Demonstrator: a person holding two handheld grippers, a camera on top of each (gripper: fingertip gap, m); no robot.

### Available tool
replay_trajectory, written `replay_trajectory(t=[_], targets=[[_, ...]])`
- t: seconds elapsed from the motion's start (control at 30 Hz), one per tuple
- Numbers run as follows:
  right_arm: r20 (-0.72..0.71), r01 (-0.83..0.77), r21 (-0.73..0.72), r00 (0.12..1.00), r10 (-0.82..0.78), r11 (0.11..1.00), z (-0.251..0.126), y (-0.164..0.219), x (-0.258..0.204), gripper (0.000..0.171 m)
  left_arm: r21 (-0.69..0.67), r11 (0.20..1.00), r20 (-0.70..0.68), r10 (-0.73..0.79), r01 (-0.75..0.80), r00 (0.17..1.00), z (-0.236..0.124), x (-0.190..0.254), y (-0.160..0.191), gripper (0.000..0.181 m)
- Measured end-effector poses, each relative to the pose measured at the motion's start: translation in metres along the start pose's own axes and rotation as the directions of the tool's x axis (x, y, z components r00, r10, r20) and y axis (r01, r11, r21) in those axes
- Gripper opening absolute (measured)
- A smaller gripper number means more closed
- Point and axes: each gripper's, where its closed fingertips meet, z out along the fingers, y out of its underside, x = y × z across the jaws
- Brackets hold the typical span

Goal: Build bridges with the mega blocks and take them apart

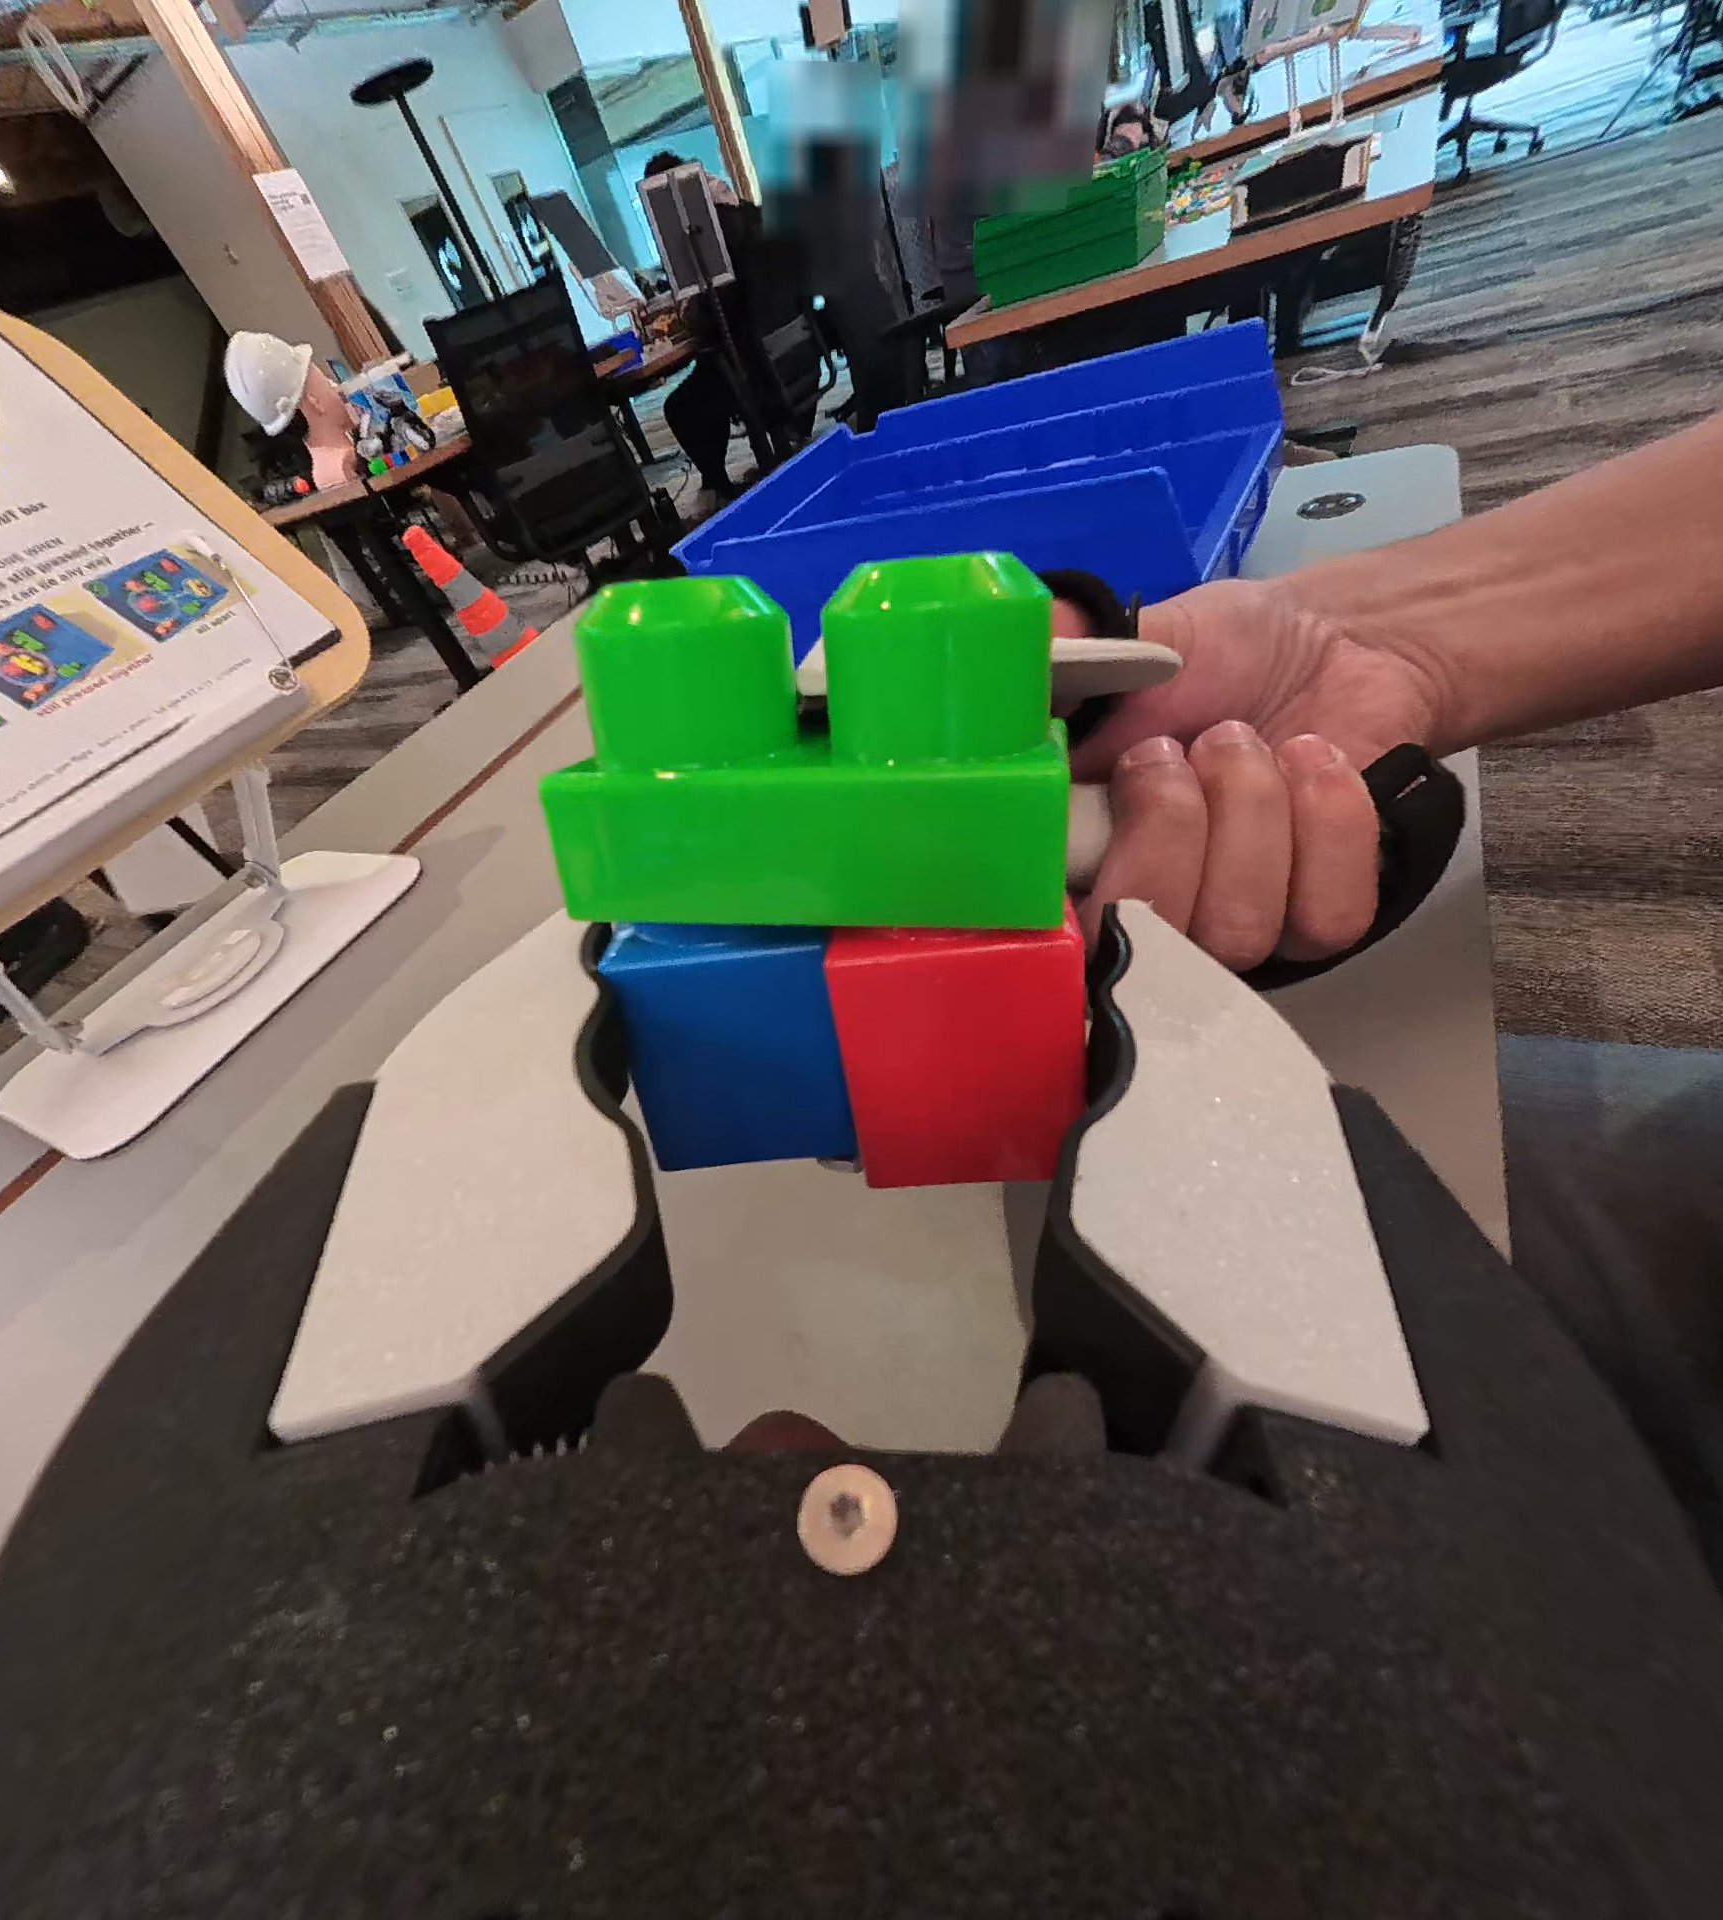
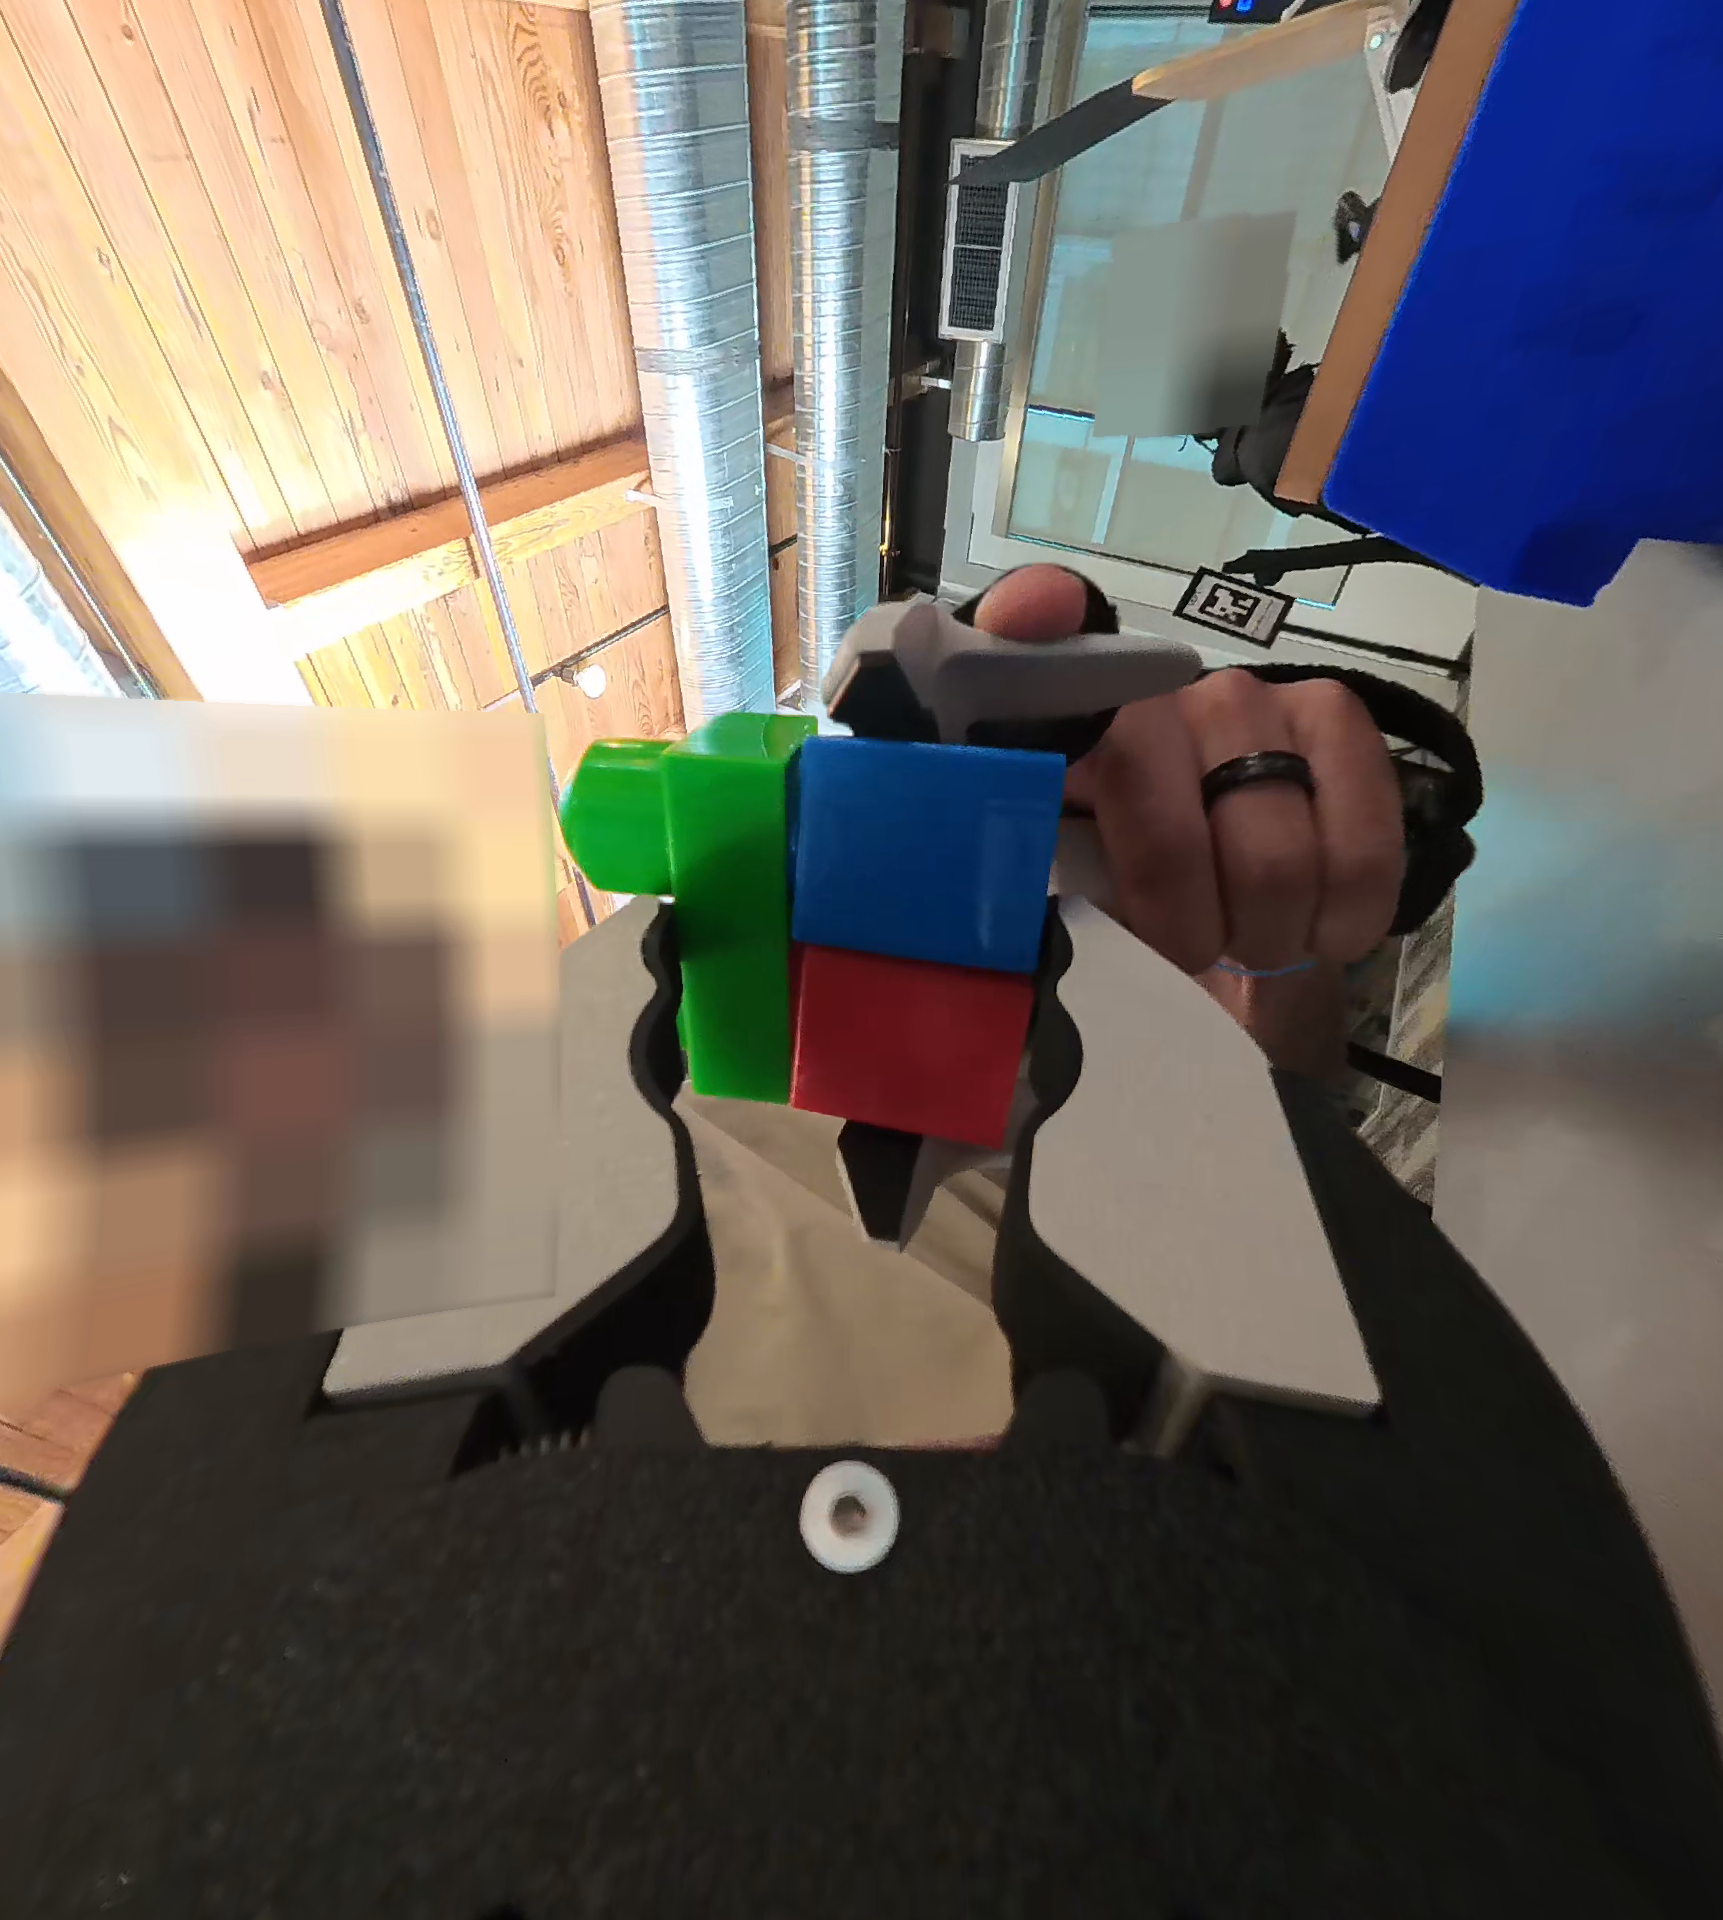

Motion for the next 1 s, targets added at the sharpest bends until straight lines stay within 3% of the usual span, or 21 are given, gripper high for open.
replay_trajectory(t=[0.13,0.3,0.63,1.0], targets=[[0.002,0.012,-0.003,1.0,-0.012,1.0,-0.001,0.0,-0.002,0.065,0.017,0.999,0.007,0.04,-0.04,0.999,-0.003,0.001,-0.002,0.084],[0.012,0.019,-0.033,1.0,-0.019,0.999,0.002,0.003,-0.005,0.065,-0.001,0.999,0.012,0.034,-0.034,0.999,-0.002,-0.001,0.002,0.097],[-0.006,0.029,-0.066,1.0,-0.029,0.997,0.009,0.005,-0.003,0.065,-0.055,0.998,0.0,-0.001,0.001,1.0,0.0,0.002,0.014,0.091],[-0.04,0.065,-0.059,0.997,-0.068,0.996,0.002,0.0,-0.001,0.065,-0.01,1.0,0.025,0.001,-0.001,1.0,0.002,0.0,0.012,0.091]])
